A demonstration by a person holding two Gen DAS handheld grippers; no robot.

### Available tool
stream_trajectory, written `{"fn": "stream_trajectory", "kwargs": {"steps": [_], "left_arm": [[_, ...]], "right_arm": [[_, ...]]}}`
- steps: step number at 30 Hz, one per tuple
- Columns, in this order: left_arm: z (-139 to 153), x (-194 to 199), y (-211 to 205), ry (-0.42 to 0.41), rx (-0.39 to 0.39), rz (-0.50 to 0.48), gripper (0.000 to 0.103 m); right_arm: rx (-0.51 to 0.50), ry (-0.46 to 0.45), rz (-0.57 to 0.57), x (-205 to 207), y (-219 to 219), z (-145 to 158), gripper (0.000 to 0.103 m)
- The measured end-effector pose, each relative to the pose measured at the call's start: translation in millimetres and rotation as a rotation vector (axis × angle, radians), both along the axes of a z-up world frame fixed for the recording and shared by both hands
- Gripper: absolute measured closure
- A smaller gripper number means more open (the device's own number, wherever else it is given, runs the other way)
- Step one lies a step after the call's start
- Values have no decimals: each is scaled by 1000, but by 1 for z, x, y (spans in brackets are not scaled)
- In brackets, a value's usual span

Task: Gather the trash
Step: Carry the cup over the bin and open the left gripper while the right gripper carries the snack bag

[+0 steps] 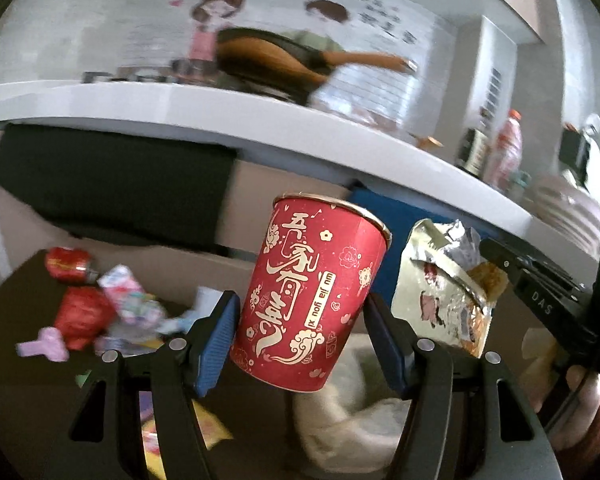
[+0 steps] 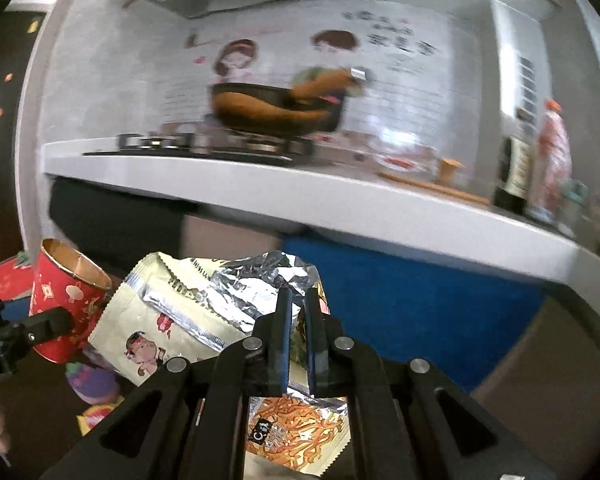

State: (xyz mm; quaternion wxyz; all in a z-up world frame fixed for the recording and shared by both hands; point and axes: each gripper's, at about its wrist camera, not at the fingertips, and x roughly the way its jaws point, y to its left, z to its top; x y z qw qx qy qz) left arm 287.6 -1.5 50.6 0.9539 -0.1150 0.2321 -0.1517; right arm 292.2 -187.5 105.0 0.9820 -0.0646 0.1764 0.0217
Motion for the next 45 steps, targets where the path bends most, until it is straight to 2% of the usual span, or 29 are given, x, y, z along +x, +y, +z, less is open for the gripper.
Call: {"fn": "stream_trajectory", "kwargs": {"steps": [5, 10, 19, 29, 32, 36, 41, 45], "left_arm": [[-20, 11, -60, 34, 47, -73, 39], [-45, 23, -96, 85, 90, -119, 39], [-86, 50, -115, 185, 138, -138, 39], [-153, 99, -136, 451, 68, -259, 38], [-164, 108, -137, 492, 23, -320, 38], [-159, 106, -135, 458, 17, -324, 37], [-137, 103, -119, 402, -46, -321, 34], [-121, 95, -103, 343, -25, -289, 34]], "right_arm": [[46, 31, -78, -15, -50, -19, 98], [105, 71, -118, -19, -84, -44, 98], [197, 175, -129, 11, -109, -94, 98], [256, 298, -128, 40, -120, -147, 98], [285, 318, -119, 42, -127, -155, 98], [286, 327, -99, 43, -125, -158, 98], [311, 326, -65, 48, -121, -158, 98], [325, 290, -46, 42, -121, -149, 94]]}}
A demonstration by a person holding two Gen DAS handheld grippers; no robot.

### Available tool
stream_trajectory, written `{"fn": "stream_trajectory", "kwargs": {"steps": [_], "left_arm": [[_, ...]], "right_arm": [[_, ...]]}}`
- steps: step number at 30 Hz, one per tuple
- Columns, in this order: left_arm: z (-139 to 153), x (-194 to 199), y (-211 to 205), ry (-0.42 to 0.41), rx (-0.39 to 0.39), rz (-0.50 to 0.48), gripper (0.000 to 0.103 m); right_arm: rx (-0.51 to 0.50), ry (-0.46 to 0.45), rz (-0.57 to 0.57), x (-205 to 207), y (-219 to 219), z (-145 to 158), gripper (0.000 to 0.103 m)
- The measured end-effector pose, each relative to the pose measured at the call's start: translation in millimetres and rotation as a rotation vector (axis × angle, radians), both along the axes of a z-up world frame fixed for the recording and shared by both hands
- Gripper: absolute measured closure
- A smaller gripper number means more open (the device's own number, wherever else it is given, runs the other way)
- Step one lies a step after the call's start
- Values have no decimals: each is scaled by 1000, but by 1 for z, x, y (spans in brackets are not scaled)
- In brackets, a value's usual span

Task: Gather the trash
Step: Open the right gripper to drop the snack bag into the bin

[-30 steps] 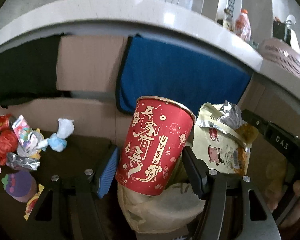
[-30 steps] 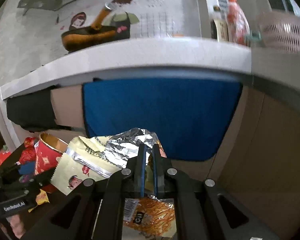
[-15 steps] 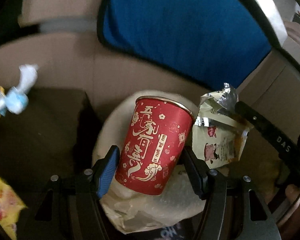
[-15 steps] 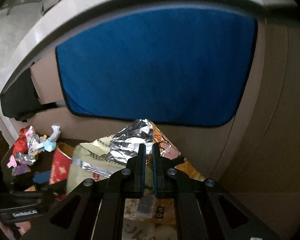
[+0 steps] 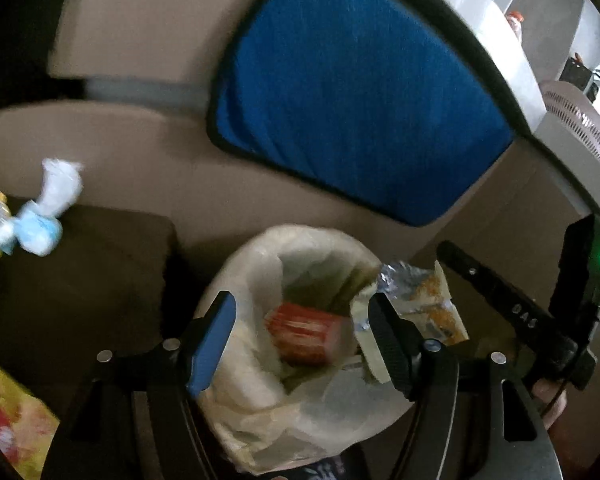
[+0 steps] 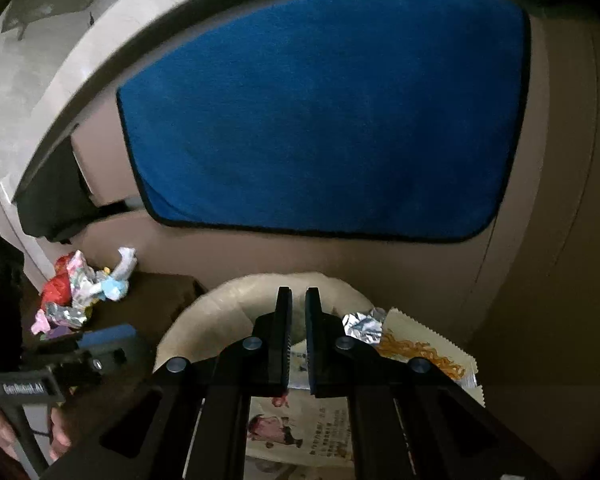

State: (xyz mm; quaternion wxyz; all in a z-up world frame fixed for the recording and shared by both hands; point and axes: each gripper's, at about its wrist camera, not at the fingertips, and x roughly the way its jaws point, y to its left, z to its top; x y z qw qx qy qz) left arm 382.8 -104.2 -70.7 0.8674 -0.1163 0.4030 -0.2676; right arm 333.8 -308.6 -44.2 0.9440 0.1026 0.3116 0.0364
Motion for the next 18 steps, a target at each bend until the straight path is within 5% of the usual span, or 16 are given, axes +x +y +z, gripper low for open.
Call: {"fn": "stream_trajectory", "kwargs": {"steps": [6, 10, 18], "left_arm": [[5, -19, 25, -90, 159, 68, 33], [3, -27, 57, -36, 141, 99, 33], [13, -63, 149, -47, 147, 317, 35]], "right_arm": [[-33, -25, -9, -14, -6, 11, 91], [-39, -26, -51, -26, -17, 10, 86], [-64, 15, 2, -41, 8, -8, 85]]}}
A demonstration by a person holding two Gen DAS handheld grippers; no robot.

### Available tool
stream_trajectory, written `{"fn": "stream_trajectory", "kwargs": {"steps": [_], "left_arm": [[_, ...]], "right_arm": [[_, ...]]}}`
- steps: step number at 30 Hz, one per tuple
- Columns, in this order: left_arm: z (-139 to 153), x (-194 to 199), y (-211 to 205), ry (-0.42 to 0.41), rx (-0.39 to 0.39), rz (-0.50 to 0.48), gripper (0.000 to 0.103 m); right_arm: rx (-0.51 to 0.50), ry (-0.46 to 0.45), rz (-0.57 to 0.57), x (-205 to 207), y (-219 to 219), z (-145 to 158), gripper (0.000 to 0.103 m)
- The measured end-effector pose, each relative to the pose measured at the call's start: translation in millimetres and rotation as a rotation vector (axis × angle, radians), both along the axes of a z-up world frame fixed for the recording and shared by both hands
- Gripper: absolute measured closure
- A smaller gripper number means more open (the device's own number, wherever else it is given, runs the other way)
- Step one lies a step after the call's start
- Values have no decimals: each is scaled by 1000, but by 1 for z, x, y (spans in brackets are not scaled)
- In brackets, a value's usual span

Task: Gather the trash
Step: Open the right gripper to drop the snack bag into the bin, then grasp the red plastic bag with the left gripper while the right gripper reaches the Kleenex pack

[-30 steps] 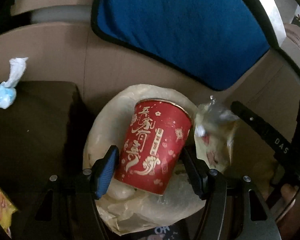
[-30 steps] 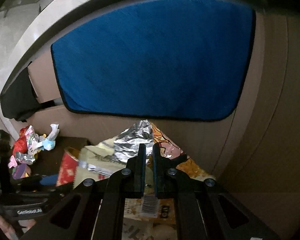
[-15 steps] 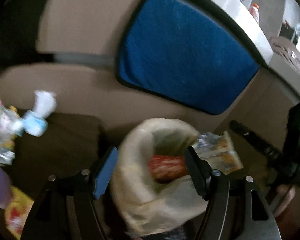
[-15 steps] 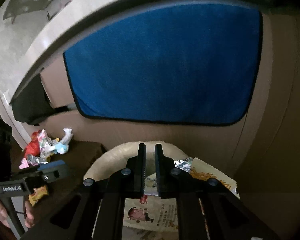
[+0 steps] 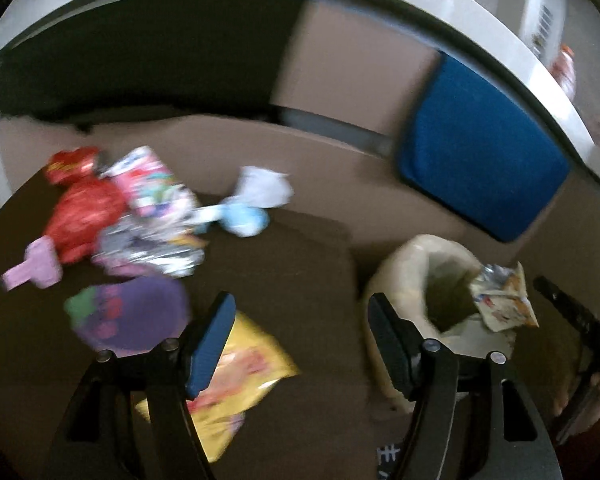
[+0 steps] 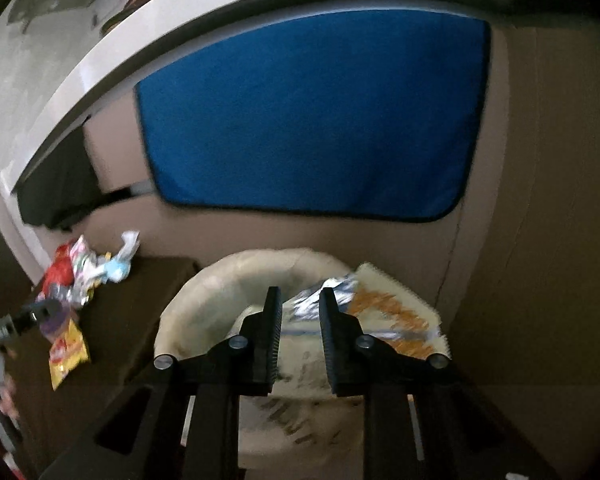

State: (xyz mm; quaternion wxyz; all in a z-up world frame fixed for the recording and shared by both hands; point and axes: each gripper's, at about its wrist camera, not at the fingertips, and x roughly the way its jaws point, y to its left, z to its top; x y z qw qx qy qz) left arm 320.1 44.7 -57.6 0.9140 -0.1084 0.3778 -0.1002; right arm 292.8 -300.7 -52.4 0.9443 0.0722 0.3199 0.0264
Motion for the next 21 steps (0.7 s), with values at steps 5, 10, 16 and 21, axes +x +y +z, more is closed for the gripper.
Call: {"fn": "stream_trajectory", "kwargs": {"steps": [5, 10, 16, 21], "left_arm": [[-7, -17, 70, -10, -3, 116, 35], [-20, -30, 140, 16, -44, 227, 35], [-36, -32, 186, 11, -149, 250, 35], [-30, -2, 205, -59, -94, 131, 35]], "right_arm": [[6, -10, 131, -1, 57, -4, 85], [24, -5, 255, 5, 120, -7, 85], [34, 41, 359, 15, 186, -19, 85], [24, 73, 406, 15, 223, -28, 85]]}}
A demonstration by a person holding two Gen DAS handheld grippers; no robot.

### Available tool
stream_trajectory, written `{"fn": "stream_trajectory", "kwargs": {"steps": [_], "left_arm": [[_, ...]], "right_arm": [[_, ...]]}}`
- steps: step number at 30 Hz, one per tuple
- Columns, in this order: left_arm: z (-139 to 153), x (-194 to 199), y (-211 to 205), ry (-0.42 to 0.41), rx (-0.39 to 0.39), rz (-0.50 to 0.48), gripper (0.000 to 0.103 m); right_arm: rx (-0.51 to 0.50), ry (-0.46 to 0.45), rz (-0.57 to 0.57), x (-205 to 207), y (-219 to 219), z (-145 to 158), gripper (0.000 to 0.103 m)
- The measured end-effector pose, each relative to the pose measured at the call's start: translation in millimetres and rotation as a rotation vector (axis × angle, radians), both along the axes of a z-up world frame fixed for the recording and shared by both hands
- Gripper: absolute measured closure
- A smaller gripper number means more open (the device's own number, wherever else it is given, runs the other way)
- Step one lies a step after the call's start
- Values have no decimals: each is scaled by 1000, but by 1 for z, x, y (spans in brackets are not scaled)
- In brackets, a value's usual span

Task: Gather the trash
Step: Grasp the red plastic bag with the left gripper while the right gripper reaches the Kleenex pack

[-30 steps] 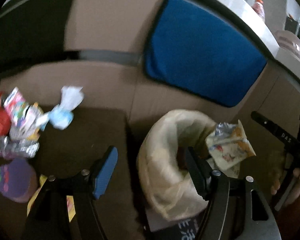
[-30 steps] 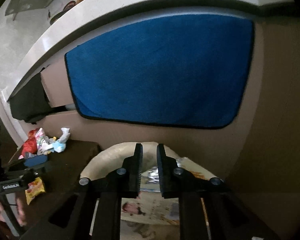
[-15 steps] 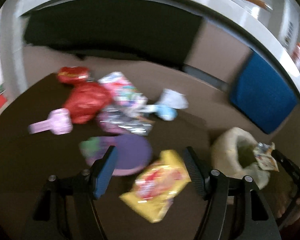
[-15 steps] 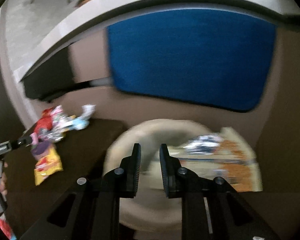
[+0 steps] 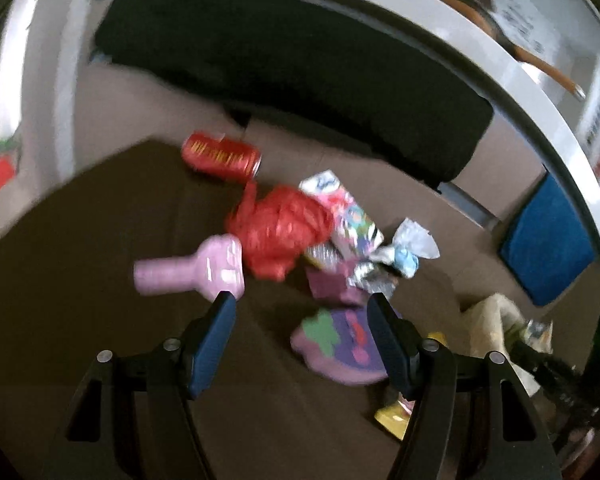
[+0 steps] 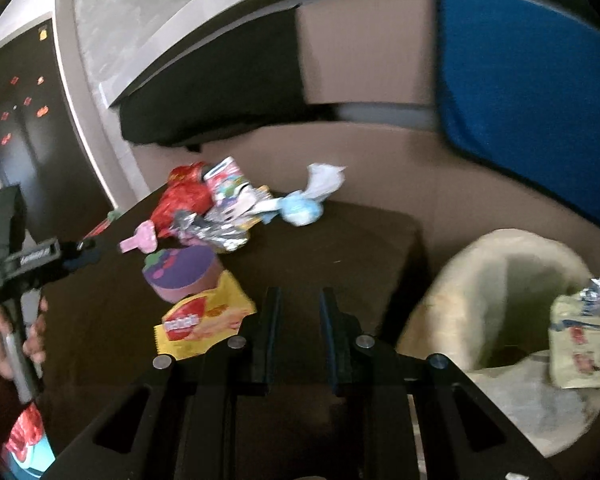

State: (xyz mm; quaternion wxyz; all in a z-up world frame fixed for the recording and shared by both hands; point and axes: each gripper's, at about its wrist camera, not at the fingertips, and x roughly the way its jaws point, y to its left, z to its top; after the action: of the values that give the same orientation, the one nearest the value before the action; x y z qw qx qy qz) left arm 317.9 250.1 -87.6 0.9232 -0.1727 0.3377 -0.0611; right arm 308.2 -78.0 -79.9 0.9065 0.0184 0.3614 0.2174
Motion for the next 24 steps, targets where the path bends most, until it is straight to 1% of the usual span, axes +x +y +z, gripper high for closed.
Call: {"fn": "stream_trajectory", "kwargs": {"steps": [1, 3, 5, 8, 10, 11, 13, 17, 19, 20, 21, 22, 24], "left_arm": [[0, 9, 4, -1, 21, -34, 35], [-2, 28, 16, 9, 87, -87, 35], [-4, 48, 30, 37, 114, -93, 35], [-4, 74, 40, 46, 52, -145, 35], [-6, 90, 38, 59, 47, -178, 35], [-9, 103, 35, 78, 60, -186, 35], [-18, 123, 33, 119, 63, -179, 35], [-42, 148, 29, 229, 22, -177, 35], [-46, 148, 29, 234, -9, -156, 35], [-44, 145, 30, 228, -17, -132, 39], [-42, 141, 31, 221, -22, -105, 45], [-39, 135, 32, 223, -33, -72, 47], [-34, 125, 35, 237, -57, -36, 57]], "right_arm": [[-5, 4, 6, -1, 3, -2, 85], [-25, 14, 23, -3, 11, -5, 84], [-43, 19, 31, -5, 13, -7, 84], [-56, 37, 28, -5, 16, -13, 85], [-44, 60, 22, -2, 16, -18, 84], [-38, 68, 19, -1, 16, -20, 84], [-31, 84, 15, 2, 17, -24, 84], [-34, 106, 19, 8, 20, -32, 84], [-39, 106, 28, 12, 23, -31, 84], [-43, 101, 33, 13, 24, -31, 84], [-48, 93, 36, 15, 25, -29, 84], [-53, 84, 38, 17, 26, -27, 84], [-46, 73, 42, 20, 27, -23, 84]]}}
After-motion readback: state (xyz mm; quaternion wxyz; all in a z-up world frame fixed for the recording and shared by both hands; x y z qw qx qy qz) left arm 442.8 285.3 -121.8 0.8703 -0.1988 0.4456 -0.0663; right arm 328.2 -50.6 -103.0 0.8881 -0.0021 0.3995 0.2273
